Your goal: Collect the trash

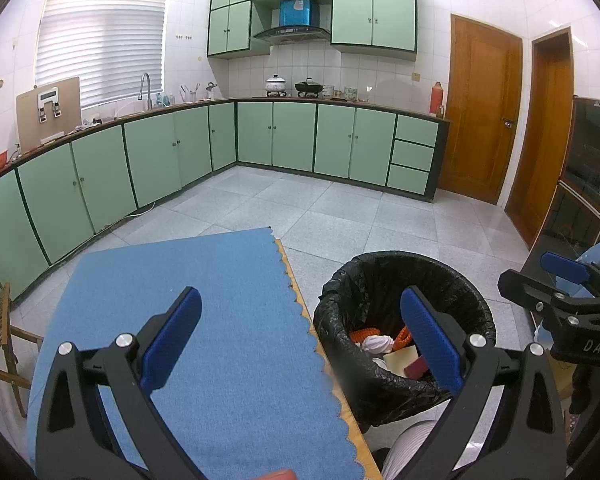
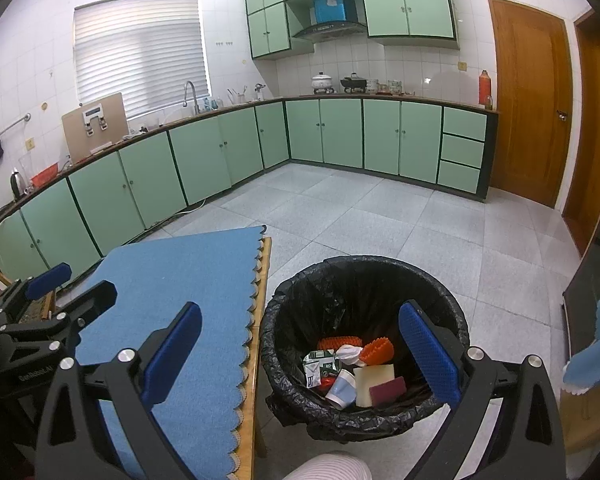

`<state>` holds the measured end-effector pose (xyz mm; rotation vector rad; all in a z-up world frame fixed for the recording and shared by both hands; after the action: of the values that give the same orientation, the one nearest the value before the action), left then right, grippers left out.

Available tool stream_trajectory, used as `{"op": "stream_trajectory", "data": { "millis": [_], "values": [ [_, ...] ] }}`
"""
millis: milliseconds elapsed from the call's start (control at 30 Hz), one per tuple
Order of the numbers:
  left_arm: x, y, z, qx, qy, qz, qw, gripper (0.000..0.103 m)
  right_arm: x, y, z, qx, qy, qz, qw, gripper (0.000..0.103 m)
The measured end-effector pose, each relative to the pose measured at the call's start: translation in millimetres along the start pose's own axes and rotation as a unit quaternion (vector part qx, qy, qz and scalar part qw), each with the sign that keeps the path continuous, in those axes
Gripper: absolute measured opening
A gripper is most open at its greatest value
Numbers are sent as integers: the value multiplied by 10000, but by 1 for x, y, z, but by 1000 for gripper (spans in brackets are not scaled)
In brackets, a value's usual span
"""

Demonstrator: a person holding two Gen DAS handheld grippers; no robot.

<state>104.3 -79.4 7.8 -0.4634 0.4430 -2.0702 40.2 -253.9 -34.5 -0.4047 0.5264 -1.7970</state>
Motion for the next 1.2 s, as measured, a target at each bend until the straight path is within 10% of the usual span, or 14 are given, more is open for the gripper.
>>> {"op": "stream_trajectory", "data": {
  "millis": [1200],
  "values": [
    [-2, -6, 3, 44, 36, 19, 10000, 97, 3, -2, 2, 56, -59, 41, 10000, 97]
  ]
}}
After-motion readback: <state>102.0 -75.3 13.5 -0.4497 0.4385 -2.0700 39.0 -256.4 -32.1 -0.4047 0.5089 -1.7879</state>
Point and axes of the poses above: each gripper's, at about its wrist camera, not at the fingertips, and y roughly the way its jaws point, x to its right, z to its top, the point moved 3 cm from there along y, roughly the way its jaws point, and after that the axes turned 13 degrees about -z, right-handed, at the moved point
